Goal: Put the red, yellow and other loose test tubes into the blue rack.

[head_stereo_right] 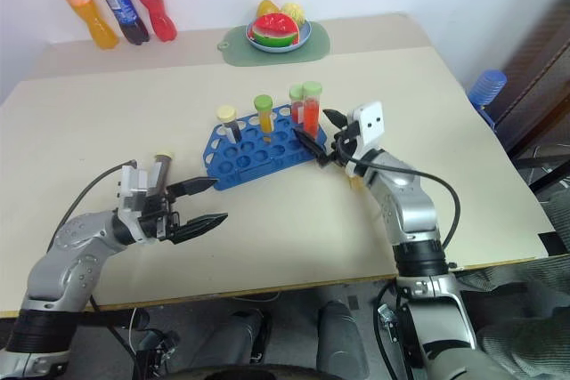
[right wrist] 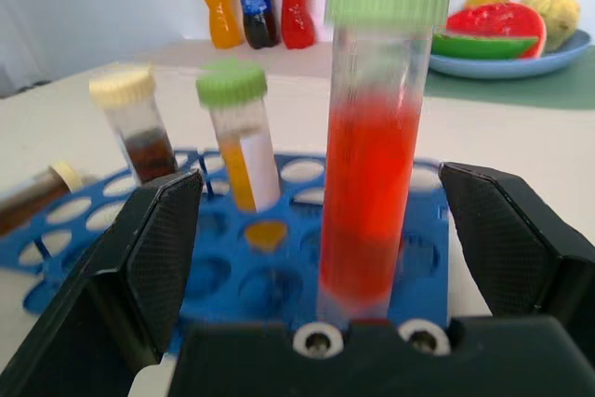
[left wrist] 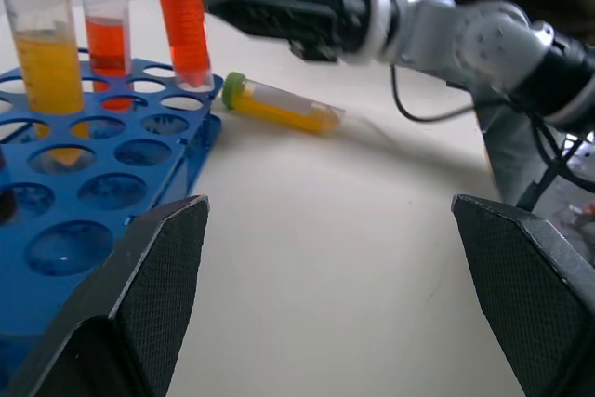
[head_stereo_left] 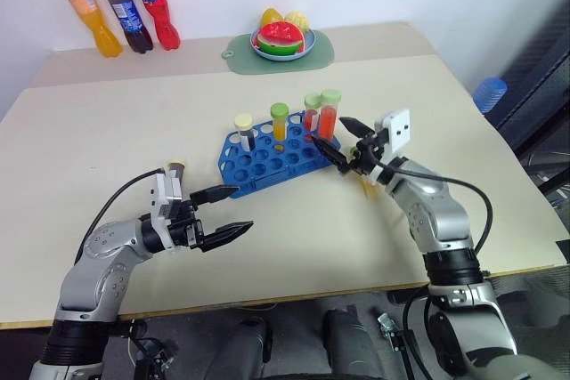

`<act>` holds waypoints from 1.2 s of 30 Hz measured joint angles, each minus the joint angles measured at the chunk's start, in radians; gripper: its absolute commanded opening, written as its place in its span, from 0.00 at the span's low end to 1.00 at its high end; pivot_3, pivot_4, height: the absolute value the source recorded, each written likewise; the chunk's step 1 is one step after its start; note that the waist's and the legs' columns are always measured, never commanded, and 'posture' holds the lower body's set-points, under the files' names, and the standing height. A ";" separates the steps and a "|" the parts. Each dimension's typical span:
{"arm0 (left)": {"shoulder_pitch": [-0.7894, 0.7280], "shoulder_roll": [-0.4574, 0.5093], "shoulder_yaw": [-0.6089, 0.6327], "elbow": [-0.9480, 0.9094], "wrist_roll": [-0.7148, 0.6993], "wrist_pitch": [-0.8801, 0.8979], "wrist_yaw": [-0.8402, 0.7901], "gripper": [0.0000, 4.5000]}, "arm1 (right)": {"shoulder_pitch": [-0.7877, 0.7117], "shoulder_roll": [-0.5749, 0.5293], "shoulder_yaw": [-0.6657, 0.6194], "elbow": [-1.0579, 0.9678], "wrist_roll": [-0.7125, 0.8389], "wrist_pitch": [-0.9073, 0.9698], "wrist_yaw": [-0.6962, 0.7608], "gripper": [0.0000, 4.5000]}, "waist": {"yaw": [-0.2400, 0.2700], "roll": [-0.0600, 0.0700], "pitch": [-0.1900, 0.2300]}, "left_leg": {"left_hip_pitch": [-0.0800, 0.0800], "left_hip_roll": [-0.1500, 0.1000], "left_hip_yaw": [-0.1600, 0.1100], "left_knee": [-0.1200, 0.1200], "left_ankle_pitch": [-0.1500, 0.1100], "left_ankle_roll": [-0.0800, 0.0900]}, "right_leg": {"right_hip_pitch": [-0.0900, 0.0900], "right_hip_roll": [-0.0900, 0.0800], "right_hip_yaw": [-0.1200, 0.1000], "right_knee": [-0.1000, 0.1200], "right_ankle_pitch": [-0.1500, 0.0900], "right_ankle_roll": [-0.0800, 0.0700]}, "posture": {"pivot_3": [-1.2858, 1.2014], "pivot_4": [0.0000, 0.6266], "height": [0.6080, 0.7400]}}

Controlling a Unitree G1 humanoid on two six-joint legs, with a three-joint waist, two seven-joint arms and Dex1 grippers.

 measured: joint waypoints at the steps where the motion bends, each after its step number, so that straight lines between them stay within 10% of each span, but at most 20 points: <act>1: 0.001 -0.001 0.000 0.000 0.001 0.000 0.001 0.96 | -0.015 -0.005 0.000 0.017 -0.001 0.004 0.001 0.99 | 0.000 0.000 0.000 | 0.000 0.000 0.000 0.000 0.000 0.000 | 0.000 0.000 0.000 0.000 0.000 0.000 | 0.52 0.24 1.00; 6: 0.022 -0.001 0.002 -0.006 0.002 -0.001 0.006 0.96 | -0.062 -0.005 0.004 0.125 -0.015 0.006 0.014 0.80 | 0.000 0.000 0.000 | 0.000 0.000 0.000 0.000 0.000 0.000 | 0.000 0.000 0.000 0.000 0.000 0.000 | 0.52 0.24 1.00; 11: 0.043 0.003 0.007 -0.017 0.002 0.000 0.013 0.96 | -0.089 -0.003 0.006 0.167 -0.020 -0.009 0.032 0.24 | -0.001 0.000 0.000 | 0.000 0.000 0.000 0.000 0.000 0.000 | 0.000 0.000 0.000 0.000 0.000 0.000 | 0.52 0.24 1.00; 32: 0.043 0.010 0.012 -0.035 0.001 0.000 0.025 0.96 | 0.044 0.033 0.032 0.149 -0.118 -0.243 0.017 0.24 | 0.000 0.000 0.000 | 0.000 0.000 0.000 0.000 0.000 -0.001 | 0.000 0.000 0.000 0.000 0.000 0.000 | 0.52 0.24 1.00; 36: 0.031 0.010 0.012 -0.035 0.001 0.000 0.023 0.96 | 0.054 0.047 0.027 0.149 -0.117 -0.266 0.010 0.61 | -0.001 0.000 0.000 | 0.000 0.000 0.000 0.000 0.001 -0.002 | 0.000 0.000 0.000 0.000 0.000 0.000 | 0.52 0.24 1.00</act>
